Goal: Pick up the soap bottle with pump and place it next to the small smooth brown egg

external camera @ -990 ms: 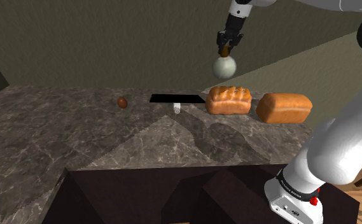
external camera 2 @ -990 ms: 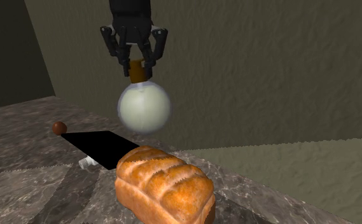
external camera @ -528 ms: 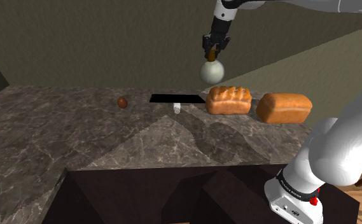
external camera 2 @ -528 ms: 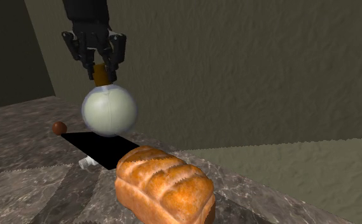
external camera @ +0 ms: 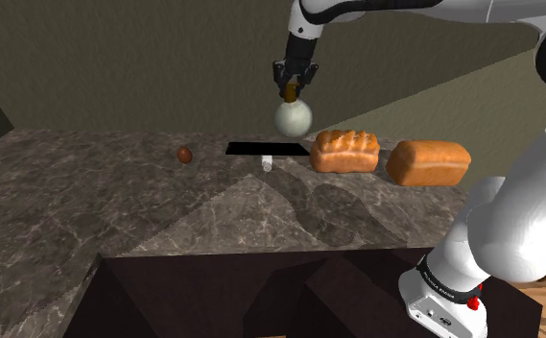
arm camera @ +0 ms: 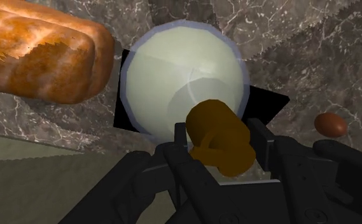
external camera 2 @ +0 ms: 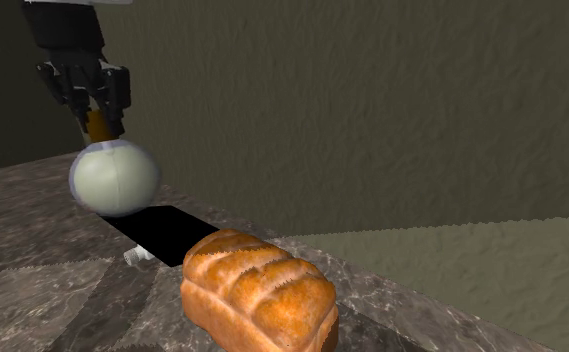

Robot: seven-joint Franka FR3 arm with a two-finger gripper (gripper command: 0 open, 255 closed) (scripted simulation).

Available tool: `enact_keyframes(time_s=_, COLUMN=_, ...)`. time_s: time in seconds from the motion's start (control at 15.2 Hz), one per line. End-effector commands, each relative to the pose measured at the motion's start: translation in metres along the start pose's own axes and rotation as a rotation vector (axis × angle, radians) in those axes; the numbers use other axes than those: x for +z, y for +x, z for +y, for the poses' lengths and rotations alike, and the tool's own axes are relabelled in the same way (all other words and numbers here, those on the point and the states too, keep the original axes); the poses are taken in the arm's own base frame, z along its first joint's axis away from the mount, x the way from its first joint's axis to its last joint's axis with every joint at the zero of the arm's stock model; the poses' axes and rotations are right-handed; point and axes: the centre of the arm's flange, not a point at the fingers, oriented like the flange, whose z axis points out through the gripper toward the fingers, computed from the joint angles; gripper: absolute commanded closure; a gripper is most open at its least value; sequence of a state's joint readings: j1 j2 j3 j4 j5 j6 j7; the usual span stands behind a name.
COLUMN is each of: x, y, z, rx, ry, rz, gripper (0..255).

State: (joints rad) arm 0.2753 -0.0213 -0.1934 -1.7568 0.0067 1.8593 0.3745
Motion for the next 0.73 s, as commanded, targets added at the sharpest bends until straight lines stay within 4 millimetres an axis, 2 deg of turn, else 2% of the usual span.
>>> enact_keyframes(time_s=0.0, x=0.001, y=-0.006, z=-0.026, rx=0.002, ry=0.0, rz=0.001, gripper=255)
enact_keyframes(time_s=0.66, x=0.023, y=-0.023, z=-0.156, rx=0.002, ry=0.0, rz=0.001, gripper=255)
